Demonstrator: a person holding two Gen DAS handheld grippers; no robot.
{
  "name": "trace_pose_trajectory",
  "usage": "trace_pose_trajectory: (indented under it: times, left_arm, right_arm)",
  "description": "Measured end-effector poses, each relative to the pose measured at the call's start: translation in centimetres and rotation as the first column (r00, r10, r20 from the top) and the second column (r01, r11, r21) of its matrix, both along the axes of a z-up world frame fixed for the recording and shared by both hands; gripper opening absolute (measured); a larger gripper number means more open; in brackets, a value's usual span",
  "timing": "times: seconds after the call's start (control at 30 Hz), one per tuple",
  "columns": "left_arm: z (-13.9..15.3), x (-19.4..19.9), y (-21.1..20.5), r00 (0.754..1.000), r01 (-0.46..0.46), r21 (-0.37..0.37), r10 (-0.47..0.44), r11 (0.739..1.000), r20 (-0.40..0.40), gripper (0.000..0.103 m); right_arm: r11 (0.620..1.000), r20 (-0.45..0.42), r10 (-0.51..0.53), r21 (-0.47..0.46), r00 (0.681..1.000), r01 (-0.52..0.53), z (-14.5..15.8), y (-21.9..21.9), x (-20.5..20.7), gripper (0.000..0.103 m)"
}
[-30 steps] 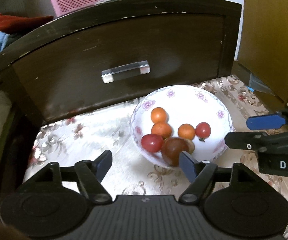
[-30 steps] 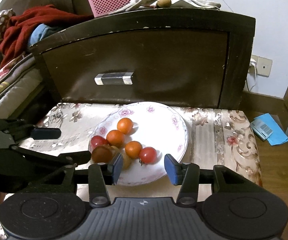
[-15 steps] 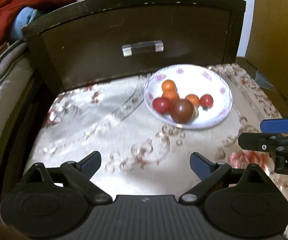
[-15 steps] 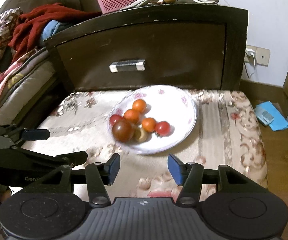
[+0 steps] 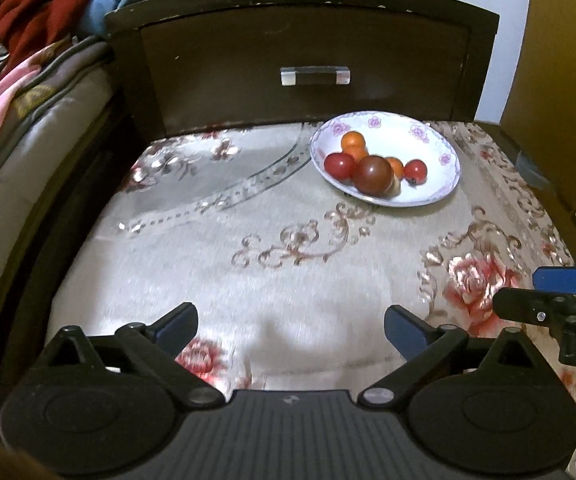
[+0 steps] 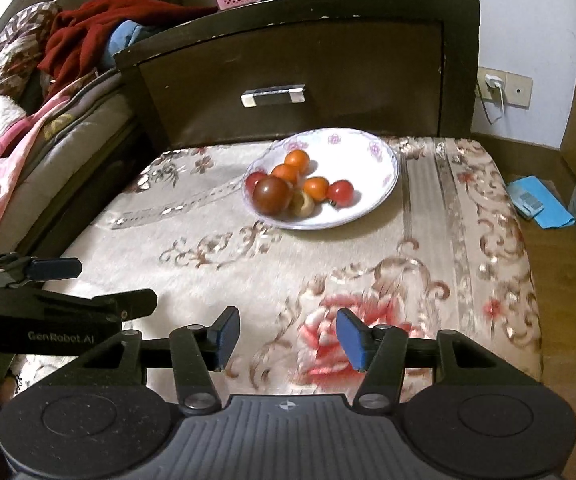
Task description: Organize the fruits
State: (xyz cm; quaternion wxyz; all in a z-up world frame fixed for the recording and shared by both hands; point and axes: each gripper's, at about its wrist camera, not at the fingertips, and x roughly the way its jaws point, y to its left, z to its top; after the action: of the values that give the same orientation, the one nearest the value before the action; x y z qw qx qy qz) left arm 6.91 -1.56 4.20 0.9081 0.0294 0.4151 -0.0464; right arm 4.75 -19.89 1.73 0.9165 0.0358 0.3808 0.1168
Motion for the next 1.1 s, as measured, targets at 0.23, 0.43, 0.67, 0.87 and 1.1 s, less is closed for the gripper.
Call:
trace_pose_trajectory:
  times: [0.23,0.43,0.67,0.87,1.1]
  left_arm:
    - [-0.8,-2.1,-0.3,0.999,-0.016,0.032,0.016,0.999,-0.029,0.103]
    - [-1.2,-3.3,-0.3,0.998,-0.033,0.034,0.034,0.999,-0.044,0.103]
    - [-1.4,-4.2,-0.6,0.997,-0.026,0.045,0.029,0.999,-0.065,0.103]
    - [-1.9,-4.8,-0.8,0.996,-0.021,0.044,0.025,0.999,-0.09,0.103]
    - [-1.9,-5.4,-1.0,0.994,-0.022,0.038,0.026,0.999,-0.108,0.103]
  right_arm:
    - [1.0,-0.005,0.016,-0.007,1.0,-0.016,-0.2,1.1,-2.2,0.049]
    - [1.0,-0.021,0.004,-0.025,1.0,-0.005,-0.9,1.3,-3.7,0.05]
    - [0.999,-0.032,-0.002,-0.032,0.999,0.001,-1.3,1.5,-4.7,0.051]
    - [0.999,-0.038,-0.001,-0.047,0.999,0.0,-1.6,1.8,-5.5,0.053]
    - [0.999,-0.042,-0.006,-0.051,0.999,0.004,-1.6,1.8,-6.1,0.053]
